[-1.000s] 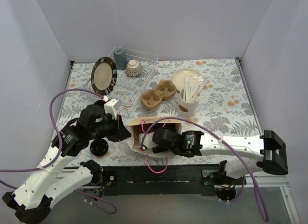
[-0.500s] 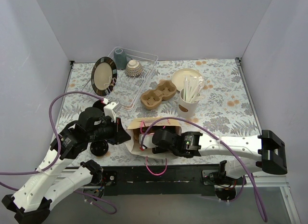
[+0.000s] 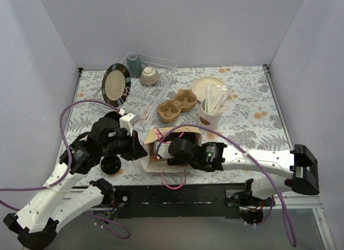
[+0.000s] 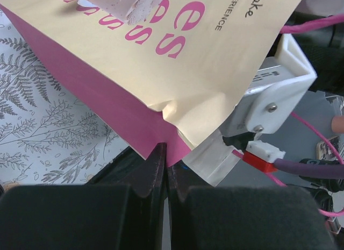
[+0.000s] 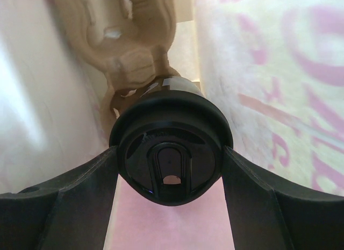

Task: Pack the takeout coffee

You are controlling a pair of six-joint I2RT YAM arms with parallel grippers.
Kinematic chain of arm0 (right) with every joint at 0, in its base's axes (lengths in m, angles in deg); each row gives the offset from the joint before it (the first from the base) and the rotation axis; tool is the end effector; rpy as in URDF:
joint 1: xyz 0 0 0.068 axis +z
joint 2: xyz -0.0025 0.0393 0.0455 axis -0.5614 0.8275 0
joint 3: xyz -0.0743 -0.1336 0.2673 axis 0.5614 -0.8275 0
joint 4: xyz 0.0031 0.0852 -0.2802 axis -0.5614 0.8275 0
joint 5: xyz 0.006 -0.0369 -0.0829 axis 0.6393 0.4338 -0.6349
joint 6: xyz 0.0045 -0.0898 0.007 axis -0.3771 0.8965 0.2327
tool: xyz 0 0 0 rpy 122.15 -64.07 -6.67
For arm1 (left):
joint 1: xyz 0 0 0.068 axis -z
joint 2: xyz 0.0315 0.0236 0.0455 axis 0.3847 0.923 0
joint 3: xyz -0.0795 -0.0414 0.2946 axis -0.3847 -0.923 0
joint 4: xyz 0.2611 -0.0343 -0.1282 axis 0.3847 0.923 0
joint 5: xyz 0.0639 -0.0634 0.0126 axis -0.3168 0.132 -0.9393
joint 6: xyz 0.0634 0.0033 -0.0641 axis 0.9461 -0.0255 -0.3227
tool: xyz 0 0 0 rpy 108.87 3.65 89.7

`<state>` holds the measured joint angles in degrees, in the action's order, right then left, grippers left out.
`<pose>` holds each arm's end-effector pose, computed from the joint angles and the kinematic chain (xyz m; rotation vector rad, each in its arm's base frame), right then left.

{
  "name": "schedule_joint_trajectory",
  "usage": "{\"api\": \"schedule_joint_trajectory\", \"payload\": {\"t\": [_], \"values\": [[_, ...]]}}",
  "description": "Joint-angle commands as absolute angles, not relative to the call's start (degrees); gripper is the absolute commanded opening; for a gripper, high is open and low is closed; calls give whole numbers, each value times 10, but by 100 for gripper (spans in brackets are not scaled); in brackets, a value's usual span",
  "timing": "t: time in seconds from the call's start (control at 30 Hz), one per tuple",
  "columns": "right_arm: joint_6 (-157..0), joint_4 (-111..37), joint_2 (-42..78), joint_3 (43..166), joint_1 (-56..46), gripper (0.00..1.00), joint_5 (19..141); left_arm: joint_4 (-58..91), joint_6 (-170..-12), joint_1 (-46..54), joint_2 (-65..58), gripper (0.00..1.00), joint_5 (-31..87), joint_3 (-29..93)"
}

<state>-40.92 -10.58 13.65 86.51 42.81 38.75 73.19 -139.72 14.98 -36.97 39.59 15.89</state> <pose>0.1183 0.3124 0.2696 -1.6231 1.5216 -0.2646 0.1154 -0.1232 0.3423 -0.3113 2.5546 -1.1876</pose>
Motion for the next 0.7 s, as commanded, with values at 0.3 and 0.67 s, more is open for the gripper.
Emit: {"api": "schedule_joint_trajectory", "payload": {"t": [0.3, 0.67], "values": [[-442, -113, 100, 899, 426, 44, 491, 748, -1377, 148, -346, 0, 399, 187], [-433, -76, 123, 902, 426, 44, 594, 754, -1377, 148, -336, 0, 392, 197]]}}
